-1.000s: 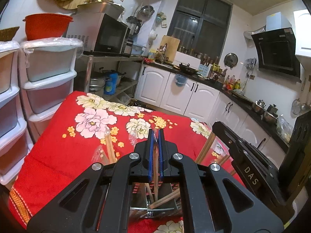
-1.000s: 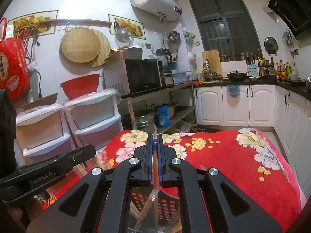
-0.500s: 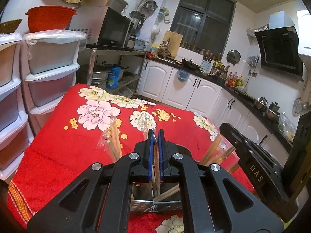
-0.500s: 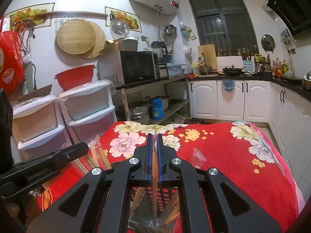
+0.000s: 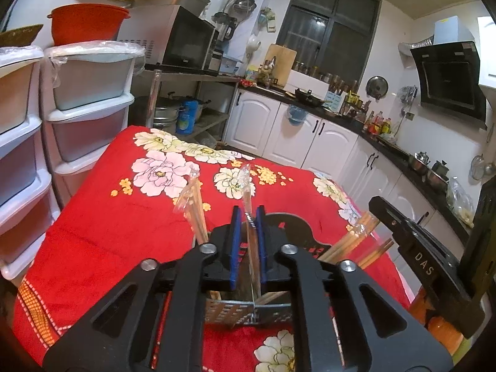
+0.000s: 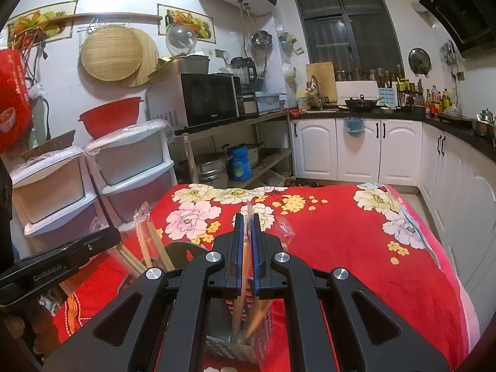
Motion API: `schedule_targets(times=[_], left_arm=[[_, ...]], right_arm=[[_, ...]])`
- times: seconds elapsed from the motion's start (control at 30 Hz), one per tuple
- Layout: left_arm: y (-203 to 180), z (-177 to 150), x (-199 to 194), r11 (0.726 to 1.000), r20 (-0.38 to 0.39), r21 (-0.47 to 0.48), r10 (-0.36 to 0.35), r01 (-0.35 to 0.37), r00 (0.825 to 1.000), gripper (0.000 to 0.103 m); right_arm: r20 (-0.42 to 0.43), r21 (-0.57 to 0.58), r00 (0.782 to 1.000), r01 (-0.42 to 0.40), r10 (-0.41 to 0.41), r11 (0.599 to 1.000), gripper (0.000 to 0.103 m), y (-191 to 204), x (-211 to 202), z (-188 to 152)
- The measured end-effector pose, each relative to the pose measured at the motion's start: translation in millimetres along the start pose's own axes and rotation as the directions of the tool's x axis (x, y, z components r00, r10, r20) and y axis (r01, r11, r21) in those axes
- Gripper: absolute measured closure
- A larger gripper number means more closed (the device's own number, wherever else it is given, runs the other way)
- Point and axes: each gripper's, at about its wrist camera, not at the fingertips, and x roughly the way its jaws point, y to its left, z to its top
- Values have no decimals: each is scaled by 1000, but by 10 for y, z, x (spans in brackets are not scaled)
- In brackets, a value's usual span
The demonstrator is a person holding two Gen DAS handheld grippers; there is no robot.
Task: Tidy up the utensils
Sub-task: 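Open the left tool to release its chopstick while the right tool opens too, then move both tools back from the caddy toward the wrapped chopstick bundle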
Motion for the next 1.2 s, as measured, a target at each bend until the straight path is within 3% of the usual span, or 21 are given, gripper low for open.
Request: schedule_targets(times=[0.23, 0.8, 1.2], left_arm=[[58, -59, -39, 1000, -15, -19, 4, -4, 1000, 83], [170, -158, -246, 999, -5, -37, 6, -6, 1000, 42], [202, -320, -444, 999, 5, -41, -2, 2, 1000, 23]], right_arm=[[-6, 1, 1000, 3, -3, 1000, 88, -25, -102, -27], [-11, 2, 1000, -9, 9, 1000, 64, -36, -340, -131], [-29, -32, 999, -22, 21, 999, 53, 82, -608, -271]])
